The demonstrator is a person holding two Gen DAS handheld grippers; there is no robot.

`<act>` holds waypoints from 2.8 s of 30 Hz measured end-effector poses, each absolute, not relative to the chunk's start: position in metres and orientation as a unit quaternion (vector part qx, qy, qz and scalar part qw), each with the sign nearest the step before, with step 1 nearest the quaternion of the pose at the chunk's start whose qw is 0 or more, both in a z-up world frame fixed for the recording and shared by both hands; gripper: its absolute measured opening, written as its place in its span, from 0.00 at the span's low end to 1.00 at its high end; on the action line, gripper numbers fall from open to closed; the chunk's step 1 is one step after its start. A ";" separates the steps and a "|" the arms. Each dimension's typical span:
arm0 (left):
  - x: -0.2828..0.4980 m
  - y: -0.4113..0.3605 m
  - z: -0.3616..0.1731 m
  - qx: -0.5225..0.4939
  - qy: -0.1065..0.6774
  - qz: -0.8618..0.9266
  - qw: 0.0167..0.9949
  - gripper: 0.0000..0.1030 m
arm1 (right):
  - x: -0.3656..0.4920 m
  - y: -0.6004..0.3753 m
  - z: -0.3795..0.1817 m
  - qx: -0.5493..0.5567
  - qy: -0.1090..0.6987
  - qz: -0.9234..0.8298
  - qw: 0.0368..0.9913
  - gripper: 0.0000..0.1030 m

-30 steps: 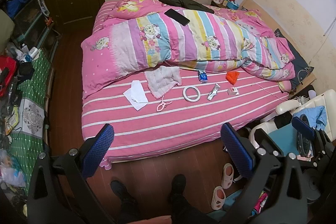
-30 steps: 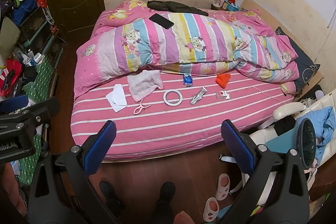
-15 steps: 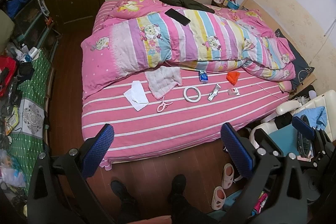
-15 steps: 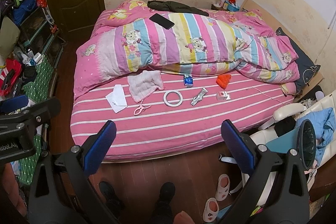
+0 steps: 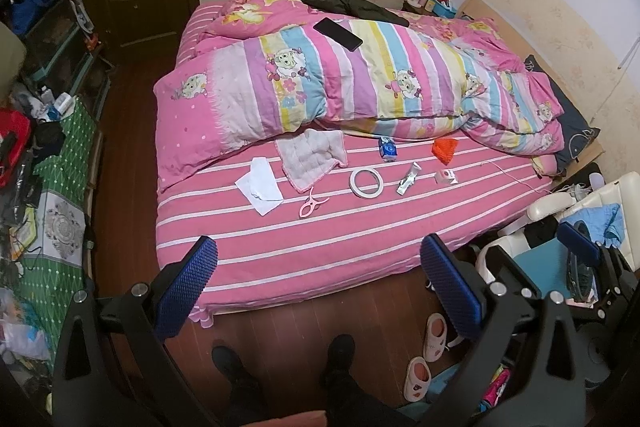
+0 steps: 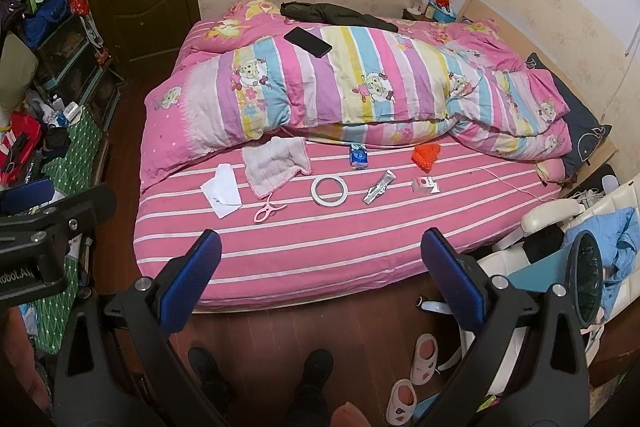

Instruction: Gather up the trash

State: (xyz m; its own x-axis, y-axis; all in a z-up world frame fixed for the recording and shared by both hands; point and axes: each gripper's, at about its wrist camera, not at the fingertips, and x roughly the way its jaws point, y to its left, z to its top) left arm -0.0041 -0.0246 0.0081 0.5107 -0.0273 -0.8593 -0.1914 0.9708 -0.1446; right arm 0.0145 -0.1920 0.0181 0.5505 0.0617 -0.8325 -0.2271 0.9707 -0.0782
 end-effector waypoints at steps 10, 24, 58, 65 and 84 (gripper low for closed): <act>0.002 -0.030 0.007 -0.129 0.488 0.058 0.861 0.95 | 0.029 -0.206 0.013 -0.083 0.467 0.121 0.872 0.96; -0.005 -0.042 -0.004 -0.181 0.475 0.103 0.855 0.95 | 0.053 -0.222 -0.009 -0.096 0.471 0.218 0.849 0.96; 0.140 0.111 -0.182 -0.262 0.536 0.076 0.799 0.95 | 0.216 -0.083 -0.144 -0.139 0.520 0.262 0.801 0.96; 0.182 0.118 -0.234 -0.280 0.542 0.104 0.786 0.95 | 0.274 -0.074 -0.201 -0.145 0.546 0.274 0.779 0.96; 0.271 0.129 -0.444 -0.270 0.593 0.168 0.740 0.81 | 0.388 -0.024 -0.403 -0.208 0.588 0.298 0.722 0.96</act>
